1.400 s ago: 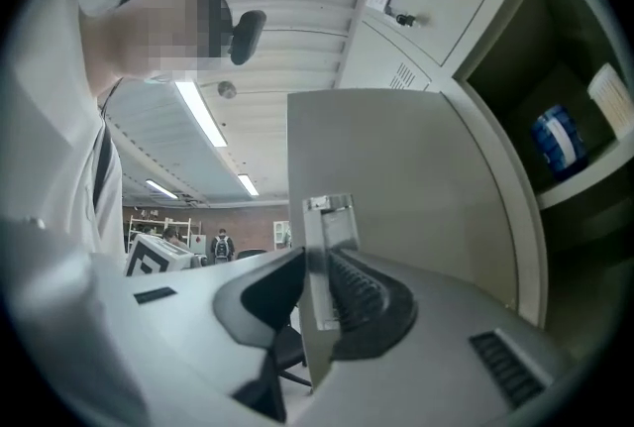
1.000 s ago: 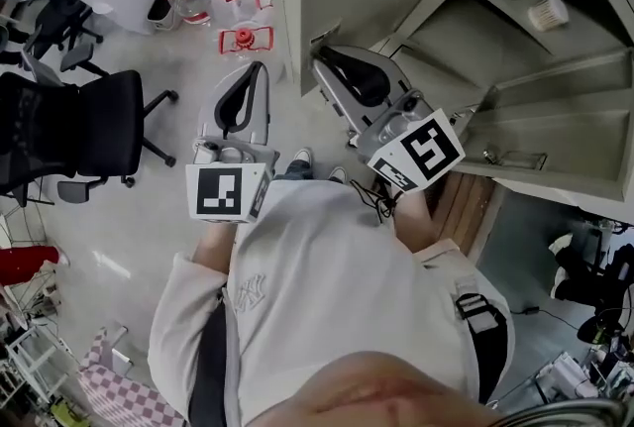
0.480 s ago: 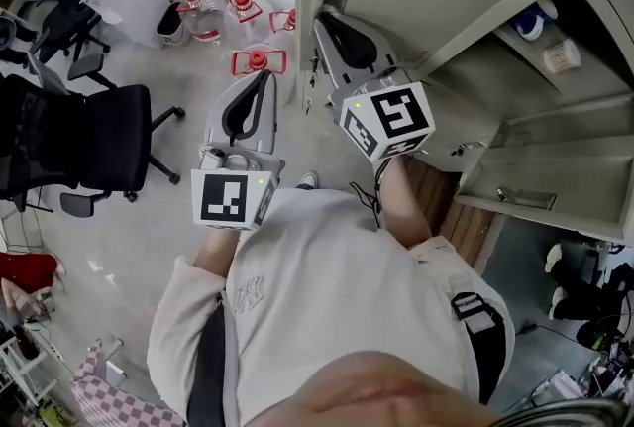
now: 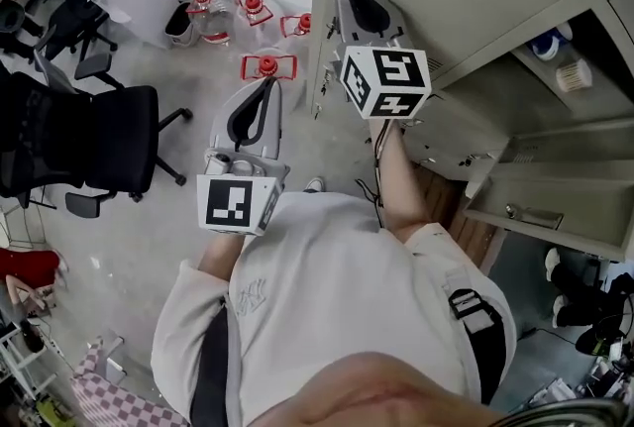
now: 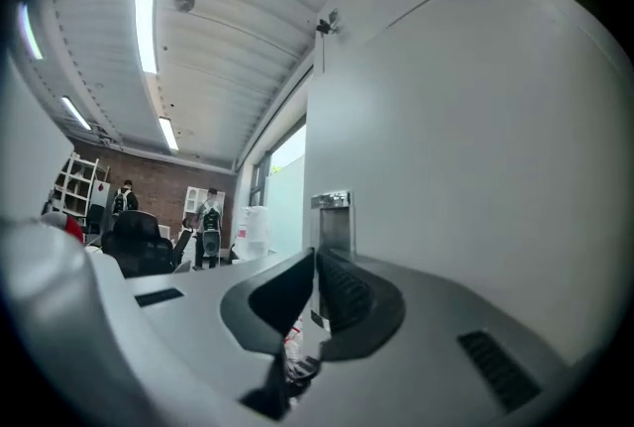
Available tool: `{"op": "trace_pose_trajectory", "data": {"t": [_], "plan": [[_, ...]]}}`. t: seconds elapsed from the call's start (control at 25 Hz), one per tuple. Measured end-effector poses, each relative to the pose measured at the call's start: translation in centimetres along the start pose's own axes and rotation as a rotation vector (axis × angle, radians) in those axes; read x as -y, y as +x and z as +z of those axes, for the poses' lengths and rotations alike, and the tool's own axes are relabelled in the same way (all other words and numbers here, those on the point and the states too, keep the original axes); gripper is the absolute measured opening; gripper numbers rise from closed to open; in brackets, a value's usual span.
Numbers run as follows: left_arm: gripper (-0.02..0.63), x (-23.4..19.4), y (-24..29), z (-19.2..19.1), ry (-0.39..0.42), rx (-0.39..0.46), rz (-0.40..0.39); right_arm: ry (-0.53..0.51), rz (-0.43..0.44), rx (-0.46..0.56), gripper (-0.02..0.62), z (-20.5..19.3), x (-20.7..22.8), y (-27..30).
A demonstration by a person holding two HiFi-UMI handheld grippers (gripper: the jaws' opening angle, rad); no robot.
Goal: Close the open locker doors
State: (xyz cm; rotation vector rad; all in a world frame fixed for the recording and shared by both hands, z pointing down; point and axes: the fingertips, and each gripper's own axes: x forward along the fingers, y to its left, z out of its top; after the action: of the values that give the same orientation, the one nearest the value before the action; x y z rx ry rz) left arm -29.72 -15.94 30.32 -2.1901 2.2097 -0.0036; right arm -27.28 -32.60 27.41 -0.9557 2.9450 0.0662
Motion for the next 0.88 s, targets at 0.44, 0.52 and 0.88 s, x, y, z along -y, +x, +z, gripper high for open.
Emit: {"op": "trace_pose_trajectory", "data": {"t": [0.44, 0.52, 0.88], "plan": [[0.002, -0.8, -0.4, -0.2, 0.006, 0.013, 0.022, -0.014, -0.075, -0.016, 0.015, -0.3, 1.9, 1.2], [0.002, -0.7, -0.3, -0.1, 0.008, 0.017, 0.018, -0.014, -0.082, -0.022, 0.017, -0.3, 1.9, 1.3], [0.002, 0.2, 0.0, 0.3, 0.007, 0.001, -0.011, -0.001, -0.045, -0.009, 0.018, 1.0, 0.8, -0.4]]}}
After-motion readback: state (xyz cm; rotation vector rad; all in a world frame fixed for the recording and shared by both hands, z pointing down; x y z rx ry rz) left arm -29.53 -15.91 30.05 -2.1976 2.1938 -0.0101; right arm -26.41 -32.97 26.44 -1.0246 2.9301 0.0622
